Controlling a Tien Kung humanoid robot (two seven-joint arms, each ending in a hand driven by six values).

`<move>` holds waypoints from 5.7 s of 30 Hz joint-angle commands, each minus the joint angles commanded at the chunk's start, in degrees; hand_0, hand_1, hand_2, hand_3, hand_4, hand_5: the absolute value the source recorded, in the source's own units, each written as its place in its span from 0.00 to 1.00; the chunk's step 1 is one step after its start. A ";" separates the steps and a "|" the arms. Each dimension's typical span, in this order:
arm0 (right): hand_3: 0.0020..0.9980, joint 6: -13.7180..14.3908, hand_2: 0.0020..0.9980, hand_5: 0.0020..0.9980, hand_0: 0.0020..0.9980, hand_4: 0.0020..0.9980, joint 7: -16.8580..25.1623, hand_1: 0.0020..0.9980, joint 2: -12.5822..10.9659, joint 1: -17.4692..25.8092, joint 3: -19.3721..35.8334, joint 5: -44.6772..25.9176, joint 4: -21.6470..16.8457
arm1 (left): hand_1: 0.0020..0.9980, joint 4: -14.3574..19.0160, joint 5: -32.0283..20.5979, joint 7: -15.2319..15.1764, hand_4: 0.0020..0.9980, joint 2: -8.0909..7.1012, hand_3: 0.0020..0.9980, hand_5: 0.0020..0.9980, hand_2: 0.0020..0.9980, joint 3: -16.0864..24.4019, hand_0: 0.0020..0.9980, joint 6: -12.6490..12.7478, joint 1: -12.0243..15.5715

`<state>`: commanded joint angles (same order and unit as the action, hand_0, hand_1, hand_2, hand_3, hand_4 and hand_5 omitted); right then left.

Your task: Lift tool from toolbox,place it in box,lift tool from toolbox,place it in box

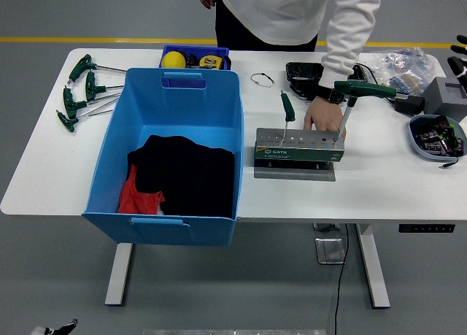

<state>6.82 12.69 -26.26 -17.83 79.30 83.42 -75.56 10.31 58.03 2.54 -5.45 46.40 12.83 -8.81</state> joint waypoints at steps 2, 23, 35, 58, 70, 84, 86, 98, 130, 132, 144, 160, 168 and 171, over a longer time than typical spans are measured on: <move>0.86 0.15 0.86 0.88 0.91 1.00 -0.93 0.82 -2.57 -3.39 -3.85 4.81 -0.03 | 0.63 0.00 -0.62 -0.13 0.74 -0.02 0.71 0.73 0.69 -0.53 0.67 -0.07 -0.33; 0.84 -4.82 0.82 0.80 0.95 1.00 -5.81 0.83 -0.60 -27.33 -31.27 30.68 14.30 | 0.62 0.00 -4.61 -1.59 0.74 -0.20 0.71 0.74 0.68 -4.37 0.66 0.39 -1.64; 0.67 -7.26 0.55 0.76 0.75 1.00 -8.46 0.61 5.12 -34.31 -37.86 37.87 27.61 | 0.62 0.00 -6.60 -2.00 0.74 -0.31 0.71 0.74 0.67 -6.30 0.66 0.59 -2.13; 0.41 -9.52 0.26 0.74 0.29 1.00 -10.46 0.25 6.19 -35.36 -39.40 36.92 31.51 | 0.61 0.00 -6.39 -1.87 0.74 -0.36 0.70 0.72 0.67 -6.30 0.65 0.72 -1.97; 0.34 -10.44 0.23 0.74 0.24 1.00 -11.24 0.22 6.60 -35.20 -39.72 36.06 31.53 | 0.61 0.00 -5.64 -1.84 0.74 -0.35 0.69 0.72 0.66 -5.59 0.65 0.75 -2.08; 0.27 -10.15 0.19 0.75 0.19 1.00 -11.06 0.18 6.28 -34.96 -39.64 33.21 30.15 | 0.60 0.00 -4.61 -1.57 0.73 -0.43 0.69 0.71 0.66 -4.89 0.65 0.70 -2.16; 0.27 -10.22 0.19 0.75 0.19 1.00 -11.26 0.18 6.36 -35.00 -39.73 33.15 30.27 | 0.60 0.00 -4.51 -1.51 0.73 -0.41 0.69 0.71 0.66 -4.81 0.65 0.68 -2.13; 0.23 -8.39 0.16 0.74 0.15 1.00 -11.85 0.14 7.29 -35.52 -40.34 32.78 31.06 | 0.60 0.00 -4.20 -1.41 0.73 -0.46 0.69 0.71 0.66 -4.64 0.65 0.69 -2.24; 0.07 -3.10 0.03 0.73 0.02 1.00 -11.40 0.00 7.71 -34.97 -41.83 27.39 31.94 | 0.60 0.00 -1.66 -0.89 0.74 -0.52 0.69 0.70 0.66 -2.61 0.65 0.44 -2.05; 0.04 -2.71 0.00 0.75 0.00 1.00 -11.38 0.00 7.58 -34.89 -41.88 27.02 32.01 | 0.60 0.00 -1.68 -0.90 0.74 -0.52 0.69 0.70 0.66 -2.59 0.65 0.44 -2.05; 0.00 -0.34 0.00 0.77 0.00 1.00 -11.87 0.00 6.09 -35.42 -41.61 26.87 30.59 | 0.60 0.00 -1.55 -0.96 0.74 -0.43 0.69 0.70 0.66 -2.55 0.65 0.40 -1.86; 0.00 -1.74 0.00 0.73 0.00 0.82 -13.48 0.00 1.89 -36.19 -39.28 26.82 24.19 | 0.60 0.00 -0.30 -0.72 0.74 -0.61 0.69 0.71 0.66 -1.52 0.65 0.06 -1.44; 0.00 -2.35 0.00 0.71 0.00 0.78 -13.45 0.00 -0.79 -36.08 -37.84 27.47 19.99 | 0.60 0.00 -0.04 -0.68 0.74 -0.68 0.69 0.71 0.66 -1.20 0.65 -0.06 -1.18; 0.00 -2.38 0.00 0.71 0.00 0.78 -13.38 0.00 -2.19 -36.03 -36.77 27.58 17.83 | 0.60 0.00 -0.31 -0.72 0.74 -0.79 0.69 0.71 0.66 -1.53 0.65 -0.16 -1.10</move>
<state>4.44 -0.69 -28.45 -53.86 42.53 111.00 -57.74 10.31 57.72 1.82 -6.24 44.87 12.66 -9.91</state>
